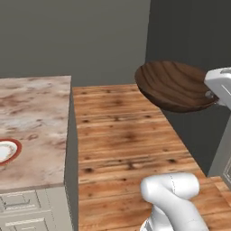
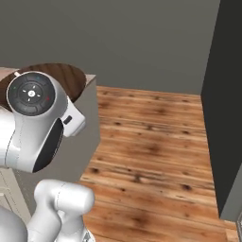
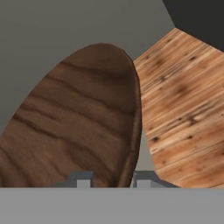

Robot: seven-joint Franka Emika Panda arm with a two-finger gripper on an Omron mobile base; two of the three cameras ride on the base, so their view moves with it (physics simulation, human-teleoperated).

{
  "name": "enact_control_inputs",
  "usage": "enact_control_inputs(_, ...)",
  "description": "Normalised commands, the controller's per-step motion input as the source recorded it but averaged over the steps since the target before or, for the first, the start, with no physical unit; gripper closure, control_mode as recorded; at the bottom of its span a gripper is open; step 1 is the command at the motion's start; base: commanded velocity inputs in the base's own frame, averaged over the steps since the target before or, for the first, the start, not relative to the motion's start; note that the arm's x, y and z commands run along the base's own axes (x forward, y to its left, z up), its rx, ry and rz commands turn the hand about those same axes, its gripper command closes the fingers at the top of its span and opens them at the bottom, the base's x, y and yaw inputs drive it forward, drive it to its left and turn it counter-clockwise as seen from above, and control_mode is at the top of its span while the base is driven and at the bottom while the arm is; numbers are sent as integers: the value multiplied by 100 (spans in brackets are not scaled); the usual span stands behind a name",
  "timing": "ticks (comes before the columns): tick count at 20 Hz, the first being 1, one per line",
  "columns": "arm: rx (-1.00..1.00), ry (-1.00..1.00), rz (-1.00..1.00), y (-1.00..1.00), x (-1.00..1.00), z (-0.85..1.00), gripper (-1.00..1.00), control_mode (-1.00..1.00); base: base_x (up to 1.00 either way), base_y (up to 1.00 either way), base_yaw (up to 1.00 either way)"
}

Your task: Move the bowls from the cabinet to the plates on the dining table.

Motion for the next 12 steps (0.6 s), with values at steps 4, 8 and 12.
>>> enact_control_inputs(4, 0, 0, 0, 0, 0, 0, 100, 100, -5, 87, -7)
enact_control_inputs(8, 0, 0, 0, 0, 0, 0, 100, 100, -2, 95, -11)
enact_control_inputs(12, 0, 0, 0, 0, 0, 0, 100, 100, 0, 97, -12)
